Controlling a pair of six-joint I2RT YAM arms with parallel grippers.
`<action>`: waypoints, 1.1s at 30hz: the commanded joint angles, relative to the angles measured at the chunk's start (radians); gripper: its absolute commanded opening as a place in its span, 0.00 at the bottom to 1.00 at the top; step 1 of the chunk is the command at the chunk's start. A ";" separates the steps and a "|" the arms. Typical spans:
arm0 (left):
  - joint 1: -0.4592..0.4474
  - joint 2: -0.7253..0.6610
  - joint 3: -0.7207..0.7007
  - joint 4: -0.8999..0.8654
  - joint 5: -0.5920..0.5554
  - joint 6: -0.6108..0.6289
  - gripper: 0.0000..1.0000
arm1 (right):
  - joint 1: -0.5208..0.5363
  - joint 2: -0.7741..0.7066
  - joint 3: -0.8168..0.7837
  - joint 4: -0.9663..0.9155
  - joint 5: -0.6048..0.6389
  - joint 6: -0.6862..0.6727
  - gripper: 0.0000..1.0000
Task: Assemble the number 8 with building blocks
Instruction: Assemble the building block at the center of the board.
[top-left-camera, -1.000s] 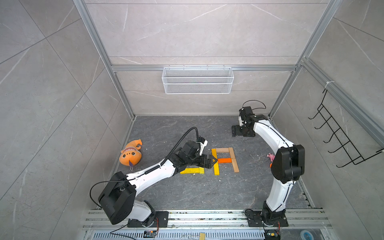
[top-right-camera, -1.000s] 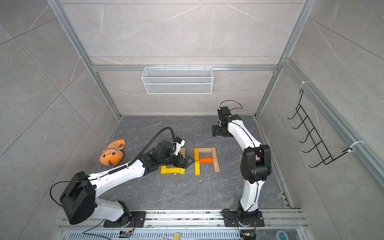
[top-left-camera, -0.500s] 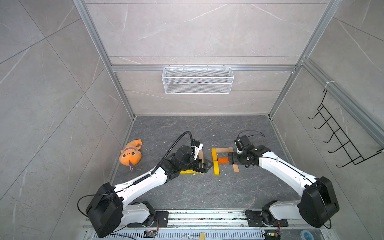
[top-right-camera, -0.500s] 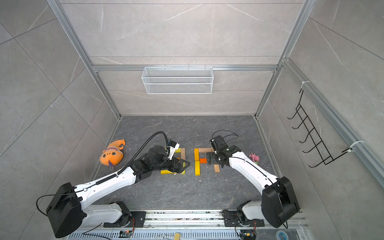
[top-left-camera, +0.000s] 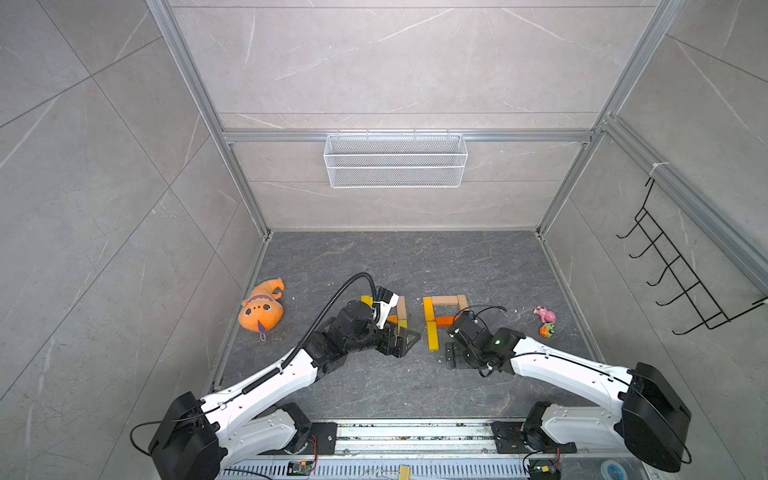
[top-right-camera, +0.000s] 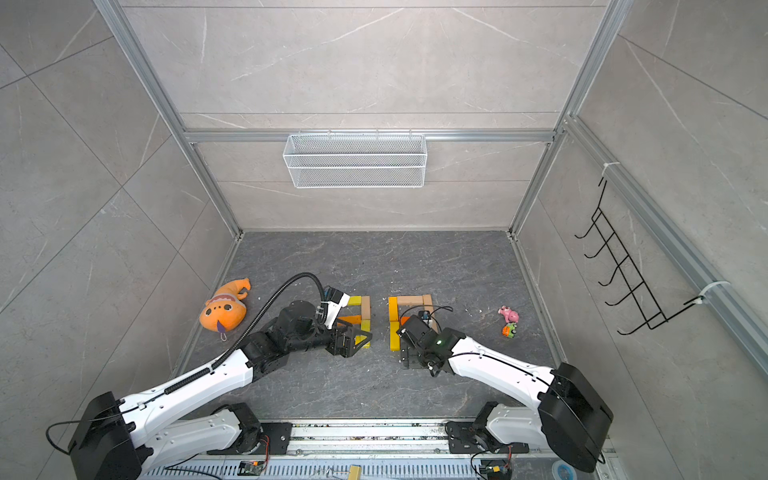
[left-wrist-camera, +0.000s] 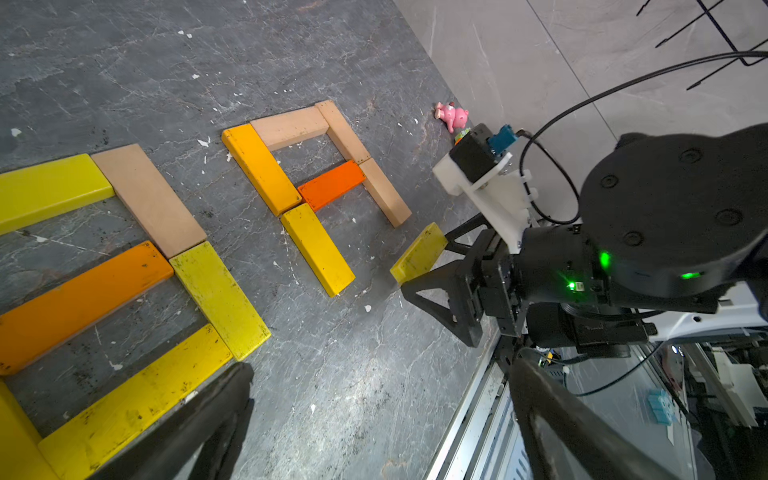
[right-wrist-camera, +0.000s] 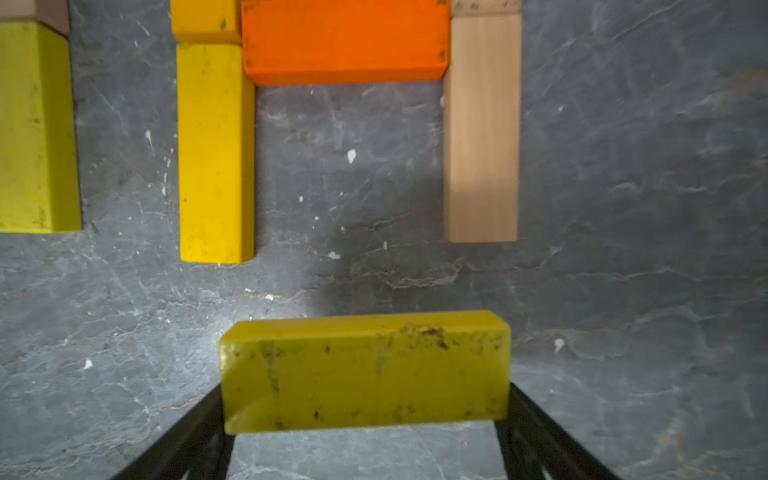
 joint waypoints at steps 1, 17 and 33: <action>-0.002 -0.039 -0.015 0.009 0.029 0.027 0.99 | 0.046 0.057 -0.013 0.047 0.052 0.099 0.74; -0.002 -0.066 -0.038 0.002 0.006 0.014 0.99 | 0.079 0.190 -0.029 0.107 0.064 0.158 0.90; -0.003 -0.054 -0.053 0.027 0.008 0.004 0.99 | 0.117 0.039 -0.058 0.041 0.018 0.133 0.99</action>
